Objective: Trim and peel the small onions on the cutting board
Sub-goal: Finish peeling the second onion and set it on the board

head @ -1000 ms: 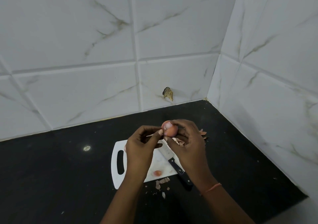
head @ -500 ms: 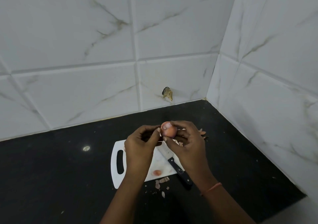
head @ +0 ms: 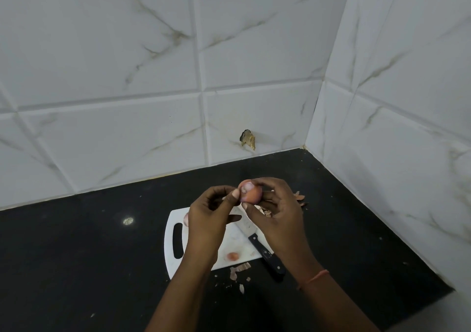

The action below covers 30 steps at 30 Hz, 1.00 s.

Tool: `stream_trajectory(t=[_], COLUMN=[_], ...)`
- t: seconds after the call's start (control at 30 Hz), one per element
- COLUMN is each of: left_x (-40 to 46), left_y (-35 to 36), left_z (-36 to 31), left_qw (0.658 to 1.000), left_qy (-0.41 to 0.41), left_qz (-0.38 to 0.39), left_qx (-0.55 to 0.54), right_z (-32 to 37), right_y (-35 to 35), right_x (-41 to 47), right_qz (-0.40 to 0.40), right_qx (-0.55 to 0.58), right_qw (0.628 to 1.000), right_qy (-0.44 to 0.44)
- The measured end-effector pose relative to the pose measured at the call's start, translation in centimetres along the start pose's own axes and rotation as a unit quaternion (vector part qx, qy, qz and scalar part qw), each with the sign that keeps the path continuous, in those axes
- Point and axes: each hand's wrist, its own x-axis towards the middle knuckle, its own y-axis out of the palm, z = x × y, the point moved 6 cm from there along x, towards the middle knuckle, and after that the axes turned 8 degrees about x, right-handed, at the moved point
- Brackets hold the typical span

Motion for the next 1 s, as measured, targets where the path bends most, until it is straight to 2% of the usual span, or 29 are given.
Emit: stream_trajectory(t=[0.1, 0.23, 0.3, 0.4, 0.47, 0.5, 0.63, 0.73, 0.87, 1.0], left_x=[-0.1, 0.2, 0.4, 0.6, 0.9, 1.0, 1.7, 1.9, 1.3, 0.7], left_y=[0.7, 0.6, 0.4, 0.0, -0.1, -0.2, -0.3, 0.6, 1.3, 1.4], left_z=[0.2, 0.0, 0.0, 0.2, 0.2, 0.3, 0.2, -0.1, -0.3, -0.5], left_qw=[1.0, 1.0, 0.999, 0.999, 0.997, 0.992, 0.969, 0.953, 0.985, 0.996], left_qy=[-0.003, 0.005, 0.014, 0.017, 0.041, 0.062, 0.124, 0.131, 0.076, 0.035], left_qz=[0.019, 0.004, -0.003, -0.018, -0.021, -0.024, -0.045, -0.001, 0.041, 0.05], left_qx=[0.019, 0.028, 0.029, 0.029, 0.07, 0.103, 0.21, 0.273, 0.147, 0.067], right_z=[-0.8, -1.4, -1.9, -2.3, -2.4, -2.5, -2.6, -2.5, -1.7, -1.7], right_y=[0.1, 0.2, 0.4, 0.8, 1.0, 1.0, 0.5, -0.1, -0.3, -0.4], right_x=[0.0, -0.2, -0.3, -0.4, -0.6, -0.6, -0.2, -0.3, -0.3, -0.3], right_qz=[-0.011, -0.022, -0.025, -0.027, -0.034, -0.04, -0.074, -0.084, -0.06, -0.038], right_qx=[0.073, 0.172, 0.256, 0.388, 0.447, 0.455, 0.396, 0.311, 0.238, 0.185], right_qw=[0.994, 0.973, 0.943, 0.876, 0.837, 0.831, 0.87, 0.91, 0.946, 0.963], right_qy=[0.074, 0.155, 0.21, 0.284, 0.314, 0.317, 0.283, 0.259, 0.213, 0.193])
